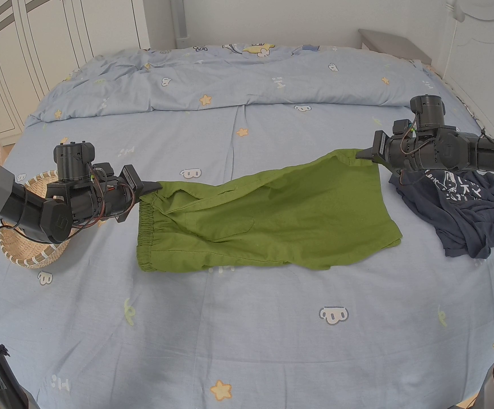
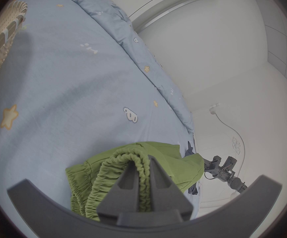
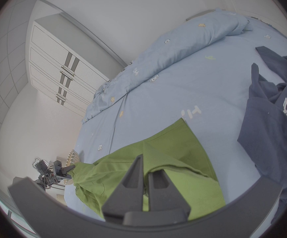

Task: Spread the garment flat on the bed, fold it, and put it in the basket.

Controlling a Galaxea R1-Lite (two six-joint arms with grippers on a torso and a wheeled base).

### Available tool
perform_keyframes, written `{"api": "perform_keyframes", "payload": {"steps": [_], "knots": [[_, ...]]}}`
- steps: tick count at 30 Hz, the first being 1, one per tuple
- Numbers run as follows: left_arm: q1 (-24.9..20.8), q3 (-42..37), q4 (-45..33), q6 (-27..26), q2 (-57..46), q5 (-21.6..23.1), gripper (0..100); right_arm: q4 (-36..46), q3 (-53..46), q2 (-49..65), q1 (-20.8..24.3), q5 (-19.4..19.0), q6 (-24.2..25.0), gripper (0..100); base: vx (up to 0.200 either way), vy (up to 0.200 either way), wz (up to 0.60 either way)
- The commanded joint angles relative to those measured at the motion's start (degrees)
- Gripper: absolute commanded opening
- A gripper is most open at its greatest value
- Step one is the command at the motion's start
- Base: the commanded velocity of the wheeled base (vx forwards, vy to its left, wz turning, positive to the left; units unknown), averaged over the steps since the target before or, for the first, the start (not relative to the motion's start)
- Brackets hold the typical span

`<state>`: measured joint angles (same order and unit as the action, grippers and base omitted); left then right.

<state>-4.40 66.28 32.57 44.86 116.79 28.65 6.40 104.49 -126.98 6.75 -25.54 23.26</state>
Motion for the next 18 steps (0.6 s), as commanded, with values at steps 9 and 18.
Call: {"api": "perform_keyframes", "payload": {"steps": [9,18], "knots": [[-0.08,-0.10,-0.05,0.05,0.99,0.00,0,-0.34,0.28,-2.13,0.54,0.40,0.03,0,0.000,0.000,0.00],[-0.08,0.08,0.12,0.05,1.87,0.00,0,-0.42,0.19,-2.66,0.37,0.40,0.12,100,0.000,0.000,0.00]]}}
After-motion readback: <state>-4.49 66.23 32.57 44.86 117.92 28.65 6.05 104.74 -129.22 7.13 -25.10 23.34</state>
